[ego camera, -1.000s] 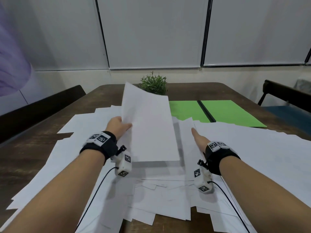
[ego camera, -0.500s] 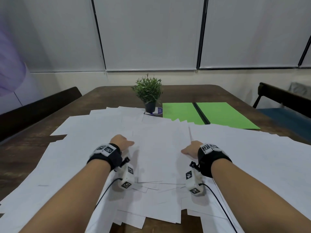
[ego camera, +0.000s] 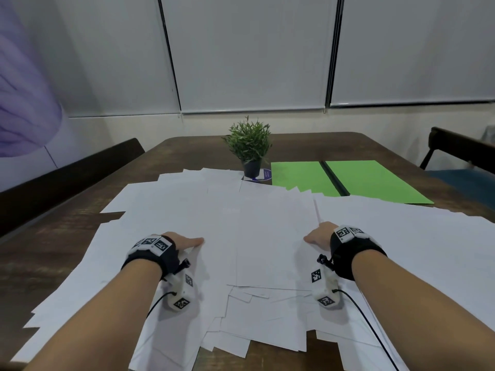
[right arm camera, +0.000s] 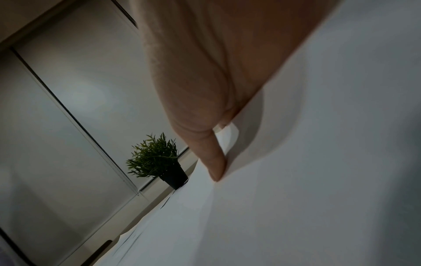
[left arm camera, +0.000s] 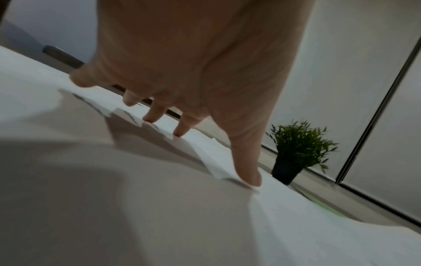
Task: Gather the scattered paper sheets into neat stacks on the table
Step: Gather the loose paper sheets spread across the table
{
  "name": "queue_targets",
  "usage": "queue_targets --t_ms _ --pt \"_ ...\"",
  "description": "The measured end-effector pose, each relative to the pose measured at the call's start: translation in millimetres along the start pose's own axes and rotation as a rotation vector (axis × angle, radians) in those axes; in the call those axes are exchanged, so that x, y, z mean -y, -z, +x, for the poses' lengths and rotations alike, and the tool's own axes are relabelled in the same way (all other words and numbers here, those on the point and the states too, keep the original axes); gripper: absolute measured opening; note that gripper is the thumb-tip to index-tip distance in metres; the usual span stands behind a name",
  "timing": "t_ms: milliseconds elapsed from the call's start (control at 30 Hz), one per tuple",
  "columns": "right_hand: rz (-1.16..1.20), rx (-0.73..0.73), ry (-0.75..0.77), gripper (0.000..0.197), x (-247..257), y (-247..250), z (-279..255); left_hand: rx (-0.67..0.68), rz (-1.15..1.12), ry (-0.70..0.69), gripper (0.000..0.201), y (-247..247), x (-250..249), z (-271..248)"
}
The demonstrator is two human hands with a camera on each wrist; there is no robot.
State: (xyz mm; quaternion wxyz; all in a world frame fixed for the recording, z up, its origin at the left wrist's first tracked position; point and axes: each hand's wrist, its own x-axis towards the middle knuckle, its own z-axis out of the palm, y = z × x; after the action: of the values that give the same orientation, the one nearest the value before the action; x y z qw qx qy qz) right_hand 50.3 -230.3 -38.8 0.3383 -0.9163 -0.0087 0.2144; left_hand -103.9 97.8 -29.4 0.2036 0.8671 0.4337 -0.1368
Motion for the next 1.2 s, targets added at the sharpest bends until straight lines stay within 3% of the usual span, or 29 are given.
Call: queue_targets --t_ms 167,467,700,800,1033,1133,1200 --pt "-0.081 -0.012 0.014 0.051 -1.4 -1.4 1.2 -0.135 0.079 0.01 0.113 11.5 11.9 21.2" --pt "-0.208 -0.014 0.005 0.048 2.3 -1.7 1.8 -0.106 0.074 -0.019 0.075 21.1 26.3 25.9" --pt "-0.249 -0.005 0.01 0.047 3.0 -0.8 0.0 -0.225 -0.008 -0.062 0.057 27.9 28.6 20.4" --pt "-0.093 0.007 -0.02 0.047 2.3 1.2 1.4 -0.32 -0.082 -0.121 0.058 35.6 31.4 18.2" --pt "-0.358 -0.01 0.042 0.046 2.5 -3.9 4.1 -0.646 -0.365 -0.347 0.02 72.4 14.9 -0.5" --pt "-0.271 -0.006 0.04 0.045 5.3 -3.3 0.4 -0.777 -0.463 -0.459 0.019 90.6 -4.6 -15.6" --pt "-0.352 0.013 0.062 0.048 3.5 -3.5 4.1 -0.853 -0.521 -0.556 0.019 102.2 -19.8 -27.7"
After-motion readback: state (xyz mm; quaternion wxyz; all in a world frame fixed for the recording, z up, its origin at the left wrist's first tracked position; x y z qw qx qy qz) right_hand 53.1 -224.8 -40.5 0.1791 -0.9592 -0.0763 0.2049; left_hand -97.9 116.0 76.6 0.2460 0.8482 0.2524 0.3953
